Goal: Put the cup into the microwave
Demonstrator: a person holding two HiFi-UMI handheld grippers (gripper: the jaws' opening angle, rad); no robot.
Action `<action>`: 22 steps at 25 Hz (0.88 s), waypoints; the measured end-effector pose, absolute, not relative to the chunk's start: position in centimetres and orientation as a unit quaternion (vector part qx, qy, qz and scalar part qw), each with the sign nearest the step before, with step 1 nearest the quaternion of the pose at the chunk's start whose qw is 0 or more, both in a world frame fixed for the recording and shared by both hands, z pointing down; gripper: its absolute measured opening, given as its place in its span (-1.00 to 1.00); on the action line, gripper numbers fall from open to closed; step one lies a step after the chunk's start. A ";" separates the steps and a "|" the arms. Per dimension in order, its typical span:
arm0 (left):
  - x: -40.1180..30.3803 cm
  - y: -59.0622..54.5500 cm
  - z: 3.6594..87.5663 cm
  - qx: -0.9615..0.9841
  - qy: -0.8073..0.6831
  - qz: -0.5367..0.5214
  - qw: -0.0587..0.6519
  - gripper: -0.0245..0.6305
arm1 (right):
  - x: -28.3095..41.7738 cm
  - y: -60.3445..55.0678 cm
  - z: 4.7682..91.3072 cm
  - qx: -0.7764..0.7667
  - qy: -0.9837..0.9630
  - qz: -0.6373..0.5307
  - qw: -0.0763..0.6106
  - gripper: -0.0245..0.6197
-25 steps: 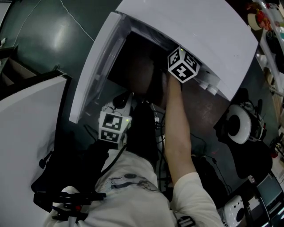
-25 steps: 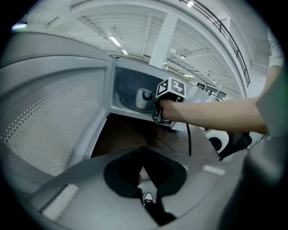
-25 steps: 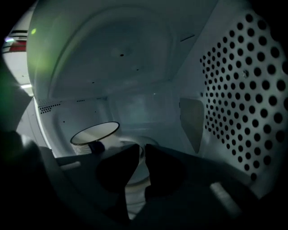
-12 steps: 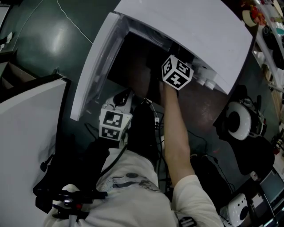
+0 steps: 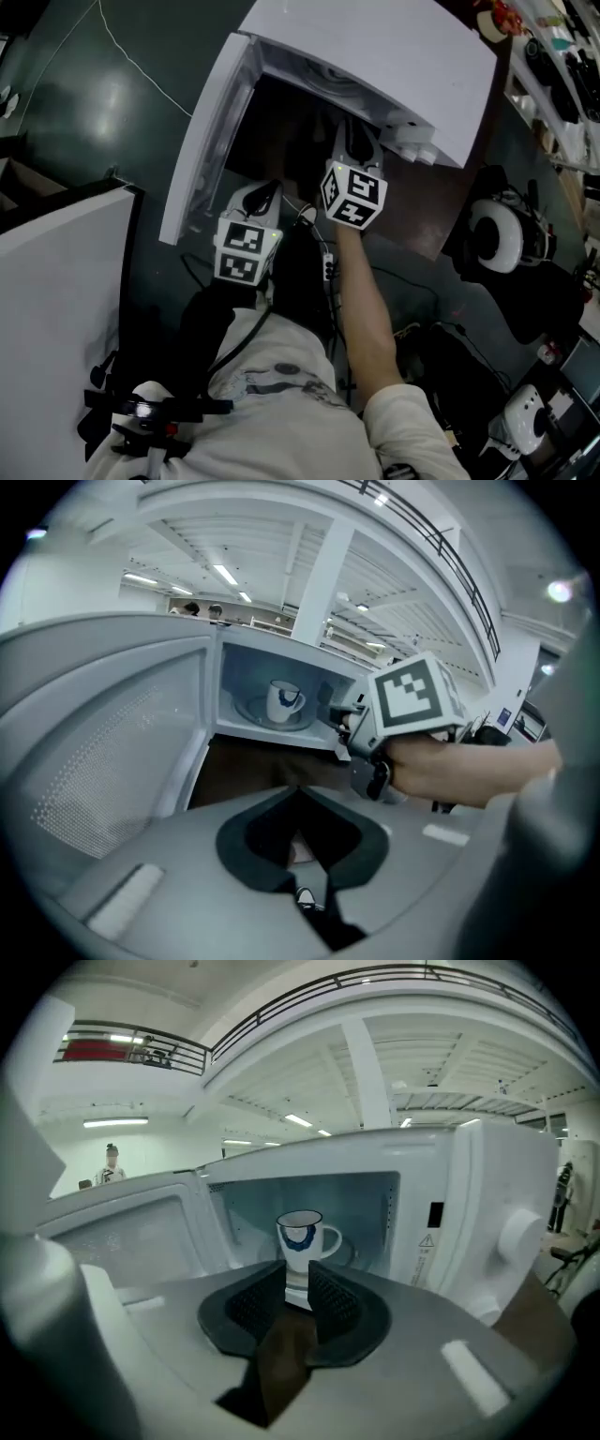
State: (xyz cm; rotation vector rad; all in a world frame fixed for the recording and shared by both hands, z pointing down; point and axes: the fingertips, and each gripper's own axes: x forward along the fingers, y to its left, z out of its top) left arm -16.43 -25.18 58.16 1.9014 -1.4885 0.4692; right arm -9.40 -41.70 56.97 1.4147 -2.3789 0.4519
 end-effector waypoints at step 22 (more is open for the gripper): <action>-8.0 -18.6 48.2 0.806 -0.528 0.115 0.241 -0.93 | 0.3 -21.2 45.0 0.530 -0.835 0.072 0.130 -0.79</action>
